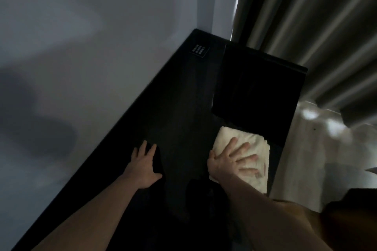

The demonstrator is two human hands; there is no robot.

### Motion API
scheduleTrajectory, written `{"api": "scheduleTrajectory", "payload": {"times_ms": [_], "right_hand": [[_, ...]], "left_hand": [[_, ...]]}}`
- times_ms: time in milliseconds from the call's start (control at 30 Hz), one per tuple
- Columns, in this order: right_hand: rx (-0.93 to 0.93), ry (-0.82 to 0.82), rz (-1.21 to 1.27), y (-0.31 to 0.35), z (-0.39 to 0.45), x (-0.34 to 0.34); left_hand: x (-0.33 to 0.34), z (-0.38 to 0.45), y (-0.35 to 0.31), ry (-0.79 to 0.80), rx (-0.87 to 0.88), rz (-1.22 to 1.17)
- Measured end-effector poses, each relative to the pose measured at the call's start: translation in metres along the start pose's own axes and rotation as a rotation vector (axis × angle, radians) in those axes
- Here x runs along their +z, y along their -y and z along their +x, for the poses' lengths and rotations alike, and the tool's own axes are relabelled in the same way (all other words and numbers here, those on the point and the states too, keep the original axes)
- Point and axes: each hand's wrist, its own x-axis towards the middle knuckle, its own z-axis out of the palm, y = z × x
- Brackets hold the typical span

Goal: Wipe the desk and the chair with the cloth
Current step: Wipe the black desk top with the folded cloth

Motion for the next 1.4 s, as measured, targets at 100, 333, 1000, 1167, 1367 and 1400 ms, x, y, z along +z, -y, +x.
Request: {"api": "scheduleTrajectory", "payload": {"times_ms": [100,333,1000,1167,1367,1400], "right_hand": [[-0.028,-0.028,-0.034,0.018,0.035,-0.022],[-0.073,-0.12,-0.111,0.056,0.107,-0.072],[-0.098,-0.305,-0.224,0.125,0.267,-0.204],[-0.145,-0.301,-0.253,0.12,0.275,-0.212],[-0.279,-0.302,-0.303,0.079,0.251,-0.198],[-0.286,-0.302,-0.302,0.074,0.244,-0.193]], "left_hand": [[-0.01,0.029,-0.011,0.005,-0.002,0.003],[-0.044,0.08,-0.023,0.083,0.023,0.019],[-0.053,0.102,-0.026,0.076,0.024,0.029],[-0.053,0.103,-0.023,0.087,0.011,0.015],[-0.055,0.098,-0.024,0.087,0.006,-0.01],[-0.056,0.097,-0.025,0.092,0.002,-0.01]]}}
